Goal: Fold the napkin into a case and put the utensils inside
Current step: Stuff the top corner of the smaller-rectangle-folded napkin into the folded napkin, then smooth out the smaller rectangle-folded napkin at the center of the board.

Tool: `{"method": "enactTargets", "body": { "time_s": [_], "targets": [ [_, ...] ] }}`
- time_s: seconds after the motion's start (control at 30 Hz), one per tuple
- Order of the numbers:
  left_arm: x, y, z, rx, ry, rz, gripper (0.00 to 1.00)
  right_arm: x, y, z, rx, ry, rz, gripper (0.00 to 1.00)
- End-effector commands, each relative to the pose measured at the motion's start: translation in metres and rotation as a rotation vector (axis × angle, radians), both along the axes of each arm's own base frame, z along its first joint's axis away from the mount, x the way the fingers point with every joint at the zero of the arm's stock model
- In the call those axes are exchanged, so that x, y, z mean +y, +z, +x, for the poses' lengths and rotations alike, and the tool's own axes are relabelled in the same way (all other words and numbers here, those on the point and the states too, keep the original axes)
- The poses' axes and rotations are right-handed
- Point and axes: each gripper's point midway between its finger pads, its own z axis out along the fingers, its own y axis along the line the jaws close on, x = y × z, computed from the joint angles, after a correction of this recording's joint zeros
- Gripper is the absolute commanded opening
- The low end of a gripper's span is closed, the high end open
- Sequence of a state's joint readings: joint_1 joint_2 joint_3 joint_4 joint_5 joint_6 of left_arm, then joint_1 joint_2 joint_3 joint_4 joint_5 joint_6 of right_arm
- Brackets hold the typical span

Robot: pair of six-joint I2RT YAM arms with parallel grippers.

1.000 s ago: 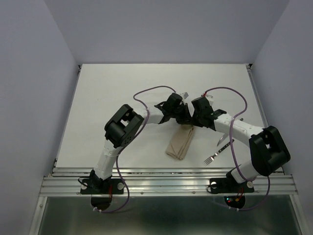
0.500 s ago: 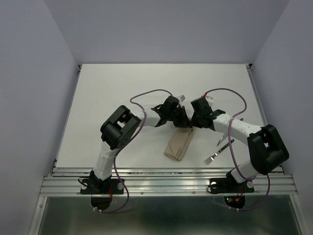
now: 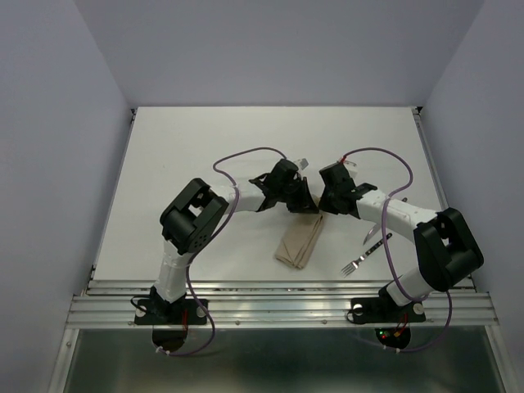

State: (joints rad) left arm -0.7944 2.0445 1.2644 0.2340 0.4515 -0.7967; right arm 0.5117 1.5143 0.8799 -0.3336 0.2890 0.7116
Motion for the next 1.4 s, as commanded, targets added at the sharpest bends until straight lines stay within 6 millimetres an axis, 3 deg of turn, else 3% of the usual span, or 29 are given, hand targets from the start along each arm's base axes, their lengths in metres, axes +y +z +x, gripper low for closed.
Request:
{"method": "enactTargets", "body": {
  "time_s": [0.0, 0.33, 0.63, 0.73, 0.77, 0.87, 0.9, 1.03, 1.17, 1.2, 1.37],
  "targets": [
    [0.004, 0.018, -0.006, -0.039, -0.035, -0.014, 0.00, 0.001, 0.003, 0.006, -0.018, -0.015, -0.006, 0.01],
    [-0.004, -0.009, -0.010, -0.007, -0.089, 0.006, 0.00, 0.004, 0.002, 0.010, -0.013, -0.013, 0.000, 0.01],
    [-0.005, -0.030, -0.011, 0.001, -0.111, 0.037, 0.00, 0.006, -0.020, 0.009, 0.028, -0.020, -0.011, 0.01],
    [-0.004, -0.023, -0.011, -0.017, -0.127, 0.028, 0.00, 0.002, -0.031, 0.008, 0.051, -0.038, -0.031, 0.05],
    [-0.006, -0.007, -0.010, -0.049, -0.130, -0.003, 0.00, 0.001, -0.034, 0.006, 0.059, -0.038, -0.036, 0.11],
    [-0.001, 0.012, -0.015, -0.086, -0.131, -0.025, 0.00, 0.000, -0.038, 0.003, 0.078, -0.036, -0.044, 0.15],
    [0.001, 0.029, -0.015, -0.115, -0.128, -0.036, 0.00, 0.000, -0.036, 0.002, 0.075, -0.036, -0.042, 0.19],
    [0.016, 0.047, -0.016, -0.162, -0.121, 0.021, 0.00, 0.003, -0.013, 0.005, 0.031, -0.024, -0.010, 0.29],
    [0.028, 0.066, -0.017, -0.194, -0.095, 0.052, 0.00, 0.006, 0.025, 0.010, -0.053, -0.017, 0.032, 0.36],
    [0.029, 0.068, -0.018, -0.197, -0.091, 0.058, 0.00, 0.004, 0.040, 0.010, -0.087, -0.018, 0.045, 0.40],
    [0.038, 0.071, -0.027, -0.209, -0.065, 0.119, 0.09, -0.018, 0.071, 0.001, -0.170, -0.070, 0.013, 0.58]
  ]
}}
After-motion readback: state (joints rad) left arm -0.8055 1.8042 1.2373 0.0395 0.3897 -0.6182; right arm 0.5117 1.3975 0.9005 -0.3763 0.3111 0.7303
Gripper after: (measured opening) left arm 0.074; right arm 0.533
